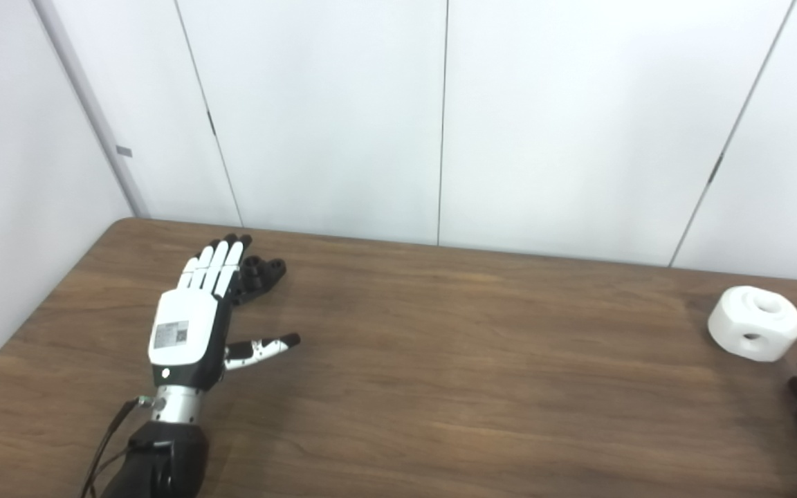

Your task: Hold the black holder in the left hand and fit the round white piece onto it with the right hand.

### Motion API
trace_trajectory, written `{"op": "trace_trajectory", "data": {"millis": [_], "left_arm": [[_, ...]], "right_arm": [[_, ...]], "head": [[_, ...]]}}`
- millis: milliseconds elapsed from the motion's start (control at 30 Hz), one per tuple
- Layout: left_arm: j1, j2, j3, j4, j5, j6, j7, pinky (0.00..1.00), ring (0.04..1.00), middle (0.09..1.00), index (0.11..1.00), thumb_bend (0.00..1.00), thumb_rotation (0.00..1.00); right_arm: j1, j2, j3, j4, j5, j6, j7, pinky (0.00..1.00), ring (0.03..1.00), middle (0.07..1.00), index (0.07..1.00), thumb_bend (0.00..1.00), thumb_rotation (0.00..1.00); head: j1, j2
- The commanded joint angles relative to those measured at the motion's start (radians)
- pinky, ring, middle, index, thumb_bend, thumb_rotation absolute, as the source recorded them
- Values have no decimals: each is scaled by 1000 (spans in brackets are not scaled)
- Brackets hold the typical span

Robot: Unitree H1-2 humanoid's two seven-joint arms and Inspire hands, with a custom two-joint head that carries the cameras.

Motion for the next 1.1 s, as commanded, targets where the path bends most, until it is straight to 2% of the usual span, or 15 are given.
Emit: {"op": "trace_trajectory", "data": {"millis": [0, 133, 200, 267, 367, 500, 700, 933, 1067], "left_arm": [[-45, 35, 13, 0, -11, 4, 20, 943, 971, 988, 980, 1000, 491], [-61, 40, 20, 17, -22, 35, 15, 954, 970, 986, 988, 1000, 478], [-71, 42, 26, 32, -36, 41, 15, 951, 967, 984, 991, 1000, 459], [-80, 45, 29, 42, -49, 50, 7, 951, 969, 987, 997, 1000, 453], [-93, 52, 30, 49, -70, 62, -9, 960, 974, 992, 999, 1000, 436], [-115, 72, 29, 64, -97, 64, -34, 947, 965, 978, 977, 1000, 441], [-151, 95, 36, 84, -159, 74, -103, 939, 966, 974, 964, 1000, 467], [-178, 111, 38, 109, -212, 97, -171, 933, 959, 968, 942, 1000, 440], [-191, 121, 37, 111, -249, 134, -247, 955, 973, 981, 952, 1000, 480]], "right_arm": [[-19, -17, -5, -17, 0, -34, 11, 1000, 990, 995, 956, 316, 726], [-18, -15, -5, -10, -15, -48, 2, 1000, 994, 996, 966, 307, 746], [-21, -8, -13, 4, -20, -58, -11, 957, 949, 951, 925, 330, 664], [-25, -10, -17, 27, -20, -75, -8, 936, 926, 932, 910, 335, 636], [-28, -18, -16, 53, -18, -104, 7, 930, 918, 927, 907, 368, 643], [-26, -18, -17, 45, -12, -100, 5, 933, 920, 932, 914, 365, 652], [-18, -17, -19, 29, -9, -92, 3, 924, 913, 924, 906, 363, 644], [-22, -18, -15, 24, -5, -91, 10, 918, 916, 923, 902, 362, 640], [-24, -20, -13, 11, -4, -81, 9, 910, 909, 916, 892, 356, 630]], "head": [[8, -6], [13, -12], [20, -16], [23, -19], [25, -20], [28, -19], [27, -15], [25, -16], [28, -12]]}}
